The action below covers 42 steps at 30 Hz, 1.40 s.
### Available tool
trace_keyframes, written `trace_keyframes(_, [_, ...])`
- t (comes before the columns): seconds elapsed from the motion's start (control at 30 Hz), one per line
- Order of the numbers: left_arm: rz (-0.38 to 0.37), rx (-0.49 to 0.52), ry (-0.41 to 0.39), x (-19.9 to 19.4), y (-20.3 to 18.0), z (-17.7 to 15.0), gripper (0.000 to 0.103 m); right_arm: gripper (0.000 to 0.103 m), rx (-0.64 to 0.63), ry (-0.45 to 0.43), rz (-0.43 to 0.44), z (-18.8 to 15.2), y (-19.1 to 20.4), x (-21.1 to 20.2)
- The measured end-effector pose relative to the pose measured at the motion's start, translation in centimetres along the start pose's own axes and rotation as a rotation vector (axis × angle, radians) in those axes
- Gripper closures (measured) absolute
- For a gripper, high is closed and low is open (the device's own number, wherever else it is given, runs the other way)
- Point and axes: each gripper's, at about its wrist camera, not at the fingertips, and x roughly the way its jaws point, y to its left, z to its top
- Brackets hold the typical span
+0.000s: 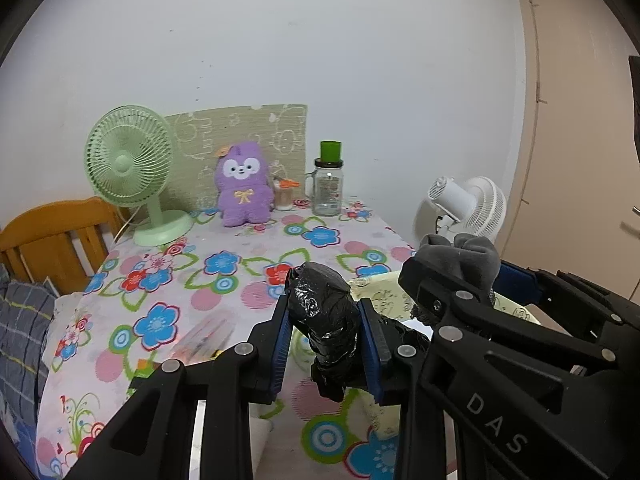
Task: Organize soft objects
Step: 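Carry the sock and black cloth with both tools over the yellow-green paper box, then open both tools to drop the sock and black cloth into the box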
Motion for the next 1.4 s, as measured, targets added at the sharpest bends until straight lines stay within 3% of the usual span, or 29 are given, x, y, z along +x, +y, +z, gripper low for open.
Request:
trace_keyframes(0.63, [-0.08,0.065,0.054,4.2,-5.5,0.9,0.07,0.054,0.064,0.011,-0.081,-0.3,-6.5,1.3])
trace_keyframes(1.17, [-0.085,0.106,0.193,9.4,-7.9,0.3,0.062,0.054,0.126,0.079,-0.09,-1.5,-10.1,5.1])
trace_keyframes(1.2, [-0.069,0.107,0.204,9.5,-8.0,0.3,0.058,0.054,0.129,0.083,-0.089,-1.5,-10.3,5.3])
trace_keyframes(1.3, [-0.047,0.126,0.211,9.8,-8.3,0.4,0.025,0.054,0.137,0.088,-0.079,-1.7,-10.6,5.7])
trace_keyframes(1.4, [-0.026,0.143,0.196,9.8,-8.6,0.5,0.021,0.054,0.138,0.093,-0.078,-1.6,-10.8,6.2])
